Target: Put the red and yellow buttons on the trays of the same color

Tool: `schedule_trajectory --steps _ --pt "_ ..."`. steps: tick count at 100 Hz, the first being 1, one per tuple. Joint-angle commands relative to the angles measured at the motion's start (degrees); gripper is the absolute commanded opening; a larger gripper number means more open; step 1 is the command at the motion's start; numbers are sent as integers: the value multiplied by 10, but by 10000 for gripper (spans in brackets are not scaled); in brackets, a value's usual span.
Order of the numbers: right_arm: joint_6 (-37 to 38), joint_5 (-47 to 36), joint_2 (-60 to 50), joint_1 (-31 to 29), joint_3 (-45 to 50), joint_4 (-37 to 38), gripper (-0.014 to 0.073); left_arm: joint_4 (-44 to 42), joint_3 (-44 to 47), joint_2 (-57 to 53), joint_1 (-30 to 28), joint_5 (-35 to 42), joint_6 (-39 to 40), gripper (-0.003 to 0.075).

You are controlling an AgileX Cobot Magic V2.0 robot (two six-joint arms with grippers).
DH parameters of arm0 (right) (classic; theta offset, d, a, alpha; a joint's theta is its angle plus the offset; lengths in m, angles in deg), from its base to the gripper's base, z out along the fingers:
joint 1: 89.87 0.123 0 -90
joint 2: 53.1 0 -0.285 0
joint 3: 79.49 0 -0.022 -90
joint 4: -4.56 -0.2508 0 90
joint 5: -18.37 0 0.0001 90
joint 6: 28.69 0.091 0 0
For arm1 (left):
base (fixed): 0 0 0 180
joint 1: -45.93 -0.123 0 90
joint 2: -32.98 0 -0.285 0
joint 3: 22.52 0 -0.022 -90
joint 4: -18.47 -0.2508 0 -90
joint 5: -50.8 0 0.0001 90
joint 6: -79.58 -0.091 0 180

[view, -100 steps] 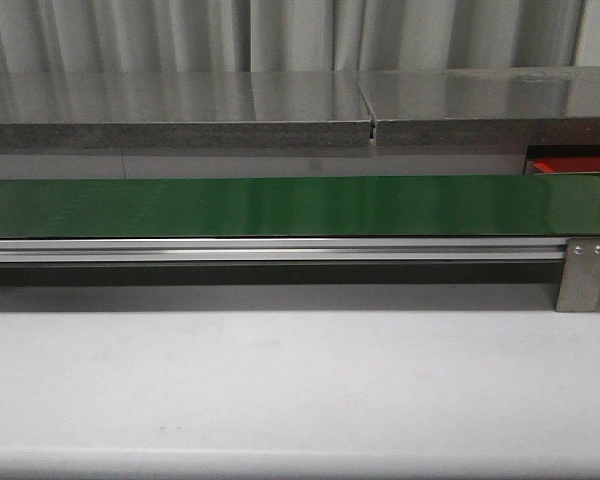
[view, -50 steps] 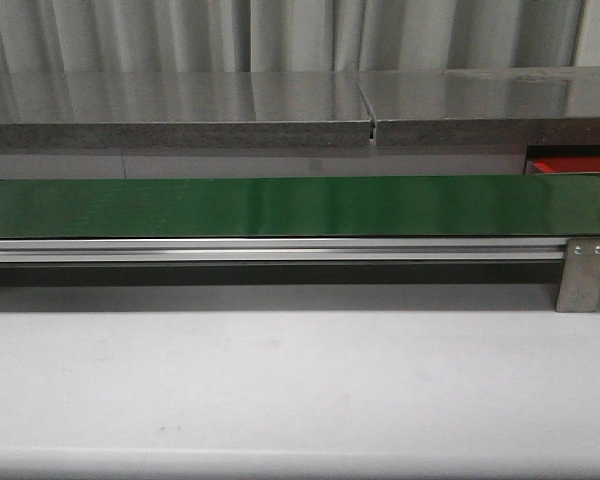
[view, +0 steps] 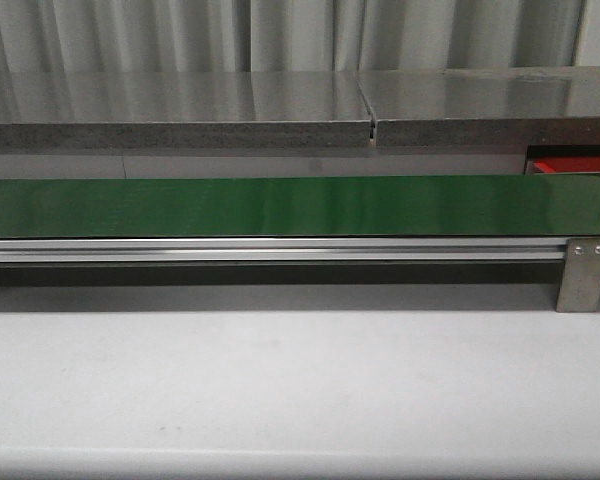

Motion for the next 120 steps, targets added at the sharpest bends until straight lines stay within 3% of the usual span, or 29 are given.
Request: schedule_trajectory --steps 1,48,69,80,97,102,107,120 --pt "0 -37 -1 -1 -13 -4 -118 12 -14 3 4 44 4 -20" --pt "0 -39 -1 -1 -13 -4 -118 -57 -103 147 -3 68 113 -20" --pt "0 -39 -1 -1 -13 -4 -118 -88 -150 230 -67 70 127 -12" --pt "0 -39 -1 -1 -13 -4 -118 -86 -169 275 -114 67 127 84" --pt "0 -39 -1 -1 -13 -4 -118 -82 -176 321 -169 85 126 421" --pt "0 -39 -1 -1 -13 -4 -118 -82 -176 334 -186 89 126 489" --pt "0 -39 -1 -1 -13 -4 -118 -81 -178 347 -203 89 126 519" --pt "0 -39 -1 -1 -13 -4 -118 -70 -184 387 -249 90 126 510"
